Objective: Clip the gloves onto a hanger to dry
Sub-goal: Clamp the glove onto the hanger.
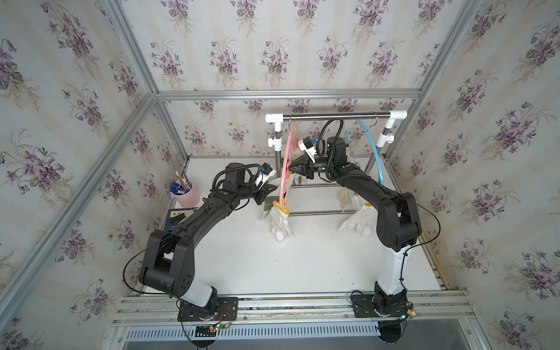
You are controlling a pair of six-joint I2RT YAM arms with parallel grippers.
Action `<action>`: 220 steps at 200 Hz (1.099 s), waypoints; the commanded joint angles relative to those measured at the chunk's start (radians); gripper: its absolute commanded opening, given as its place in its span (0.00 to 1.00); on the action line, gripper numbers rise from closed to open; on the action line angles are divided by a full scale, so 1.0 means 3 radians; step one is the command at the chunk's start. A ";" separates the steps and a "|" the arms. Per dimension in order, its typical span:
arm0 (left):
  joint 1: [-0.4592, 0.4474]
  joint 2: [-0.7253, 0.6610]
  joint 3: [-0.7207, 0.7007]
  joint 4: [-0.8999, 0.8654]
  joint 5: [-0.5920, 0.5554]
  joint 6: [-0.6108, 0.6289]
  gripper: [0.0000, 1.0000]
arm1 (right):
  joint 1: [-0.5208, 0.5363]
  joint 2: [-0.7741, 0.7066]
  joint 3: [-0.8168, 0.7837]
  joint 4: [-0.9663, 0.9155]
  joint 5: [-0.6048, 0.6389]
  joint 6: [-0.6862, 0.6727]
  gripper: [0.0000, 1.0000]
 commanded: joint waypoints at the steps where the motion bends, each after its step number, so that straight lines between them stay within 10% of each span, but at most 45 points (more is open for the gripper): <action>1: 0.0000 -0.0021 0.0038 0.0150 0.0003 -0.0006 0.00 | -0.0004 -0.0046 -0.0009 0.0082 -0.0058 0.0023 0.00; 123: -0.0037 0.0033 0.0256 0.0085 -0.0002 0.0050 0.00 | 0.0000 -0.0091 -0.0116 0.0213 -0.0086 0.0107 0.00; 157: -0.0046 0.0011 0.0196 0.0076 -0.0022 0.0060 0.00 | -0.0002 -0.0114 -0.0101 0.0147 -0.0035 0.0061 0.45; 193: -0.0046 -0.0040 0.0121 0.0048 -0.0086 0.0100 0.00 | -0.0005 -0.0140 -0.0086 0.0064 0.0044 -0.0029 0.53; 220: -0.0046 -0.0091 0.0057 0.0138 -0.0178 0.0058 0.24 | -0.0005 -0.0161 -0.0085 0.0001 0.0148 -0.0054 0.60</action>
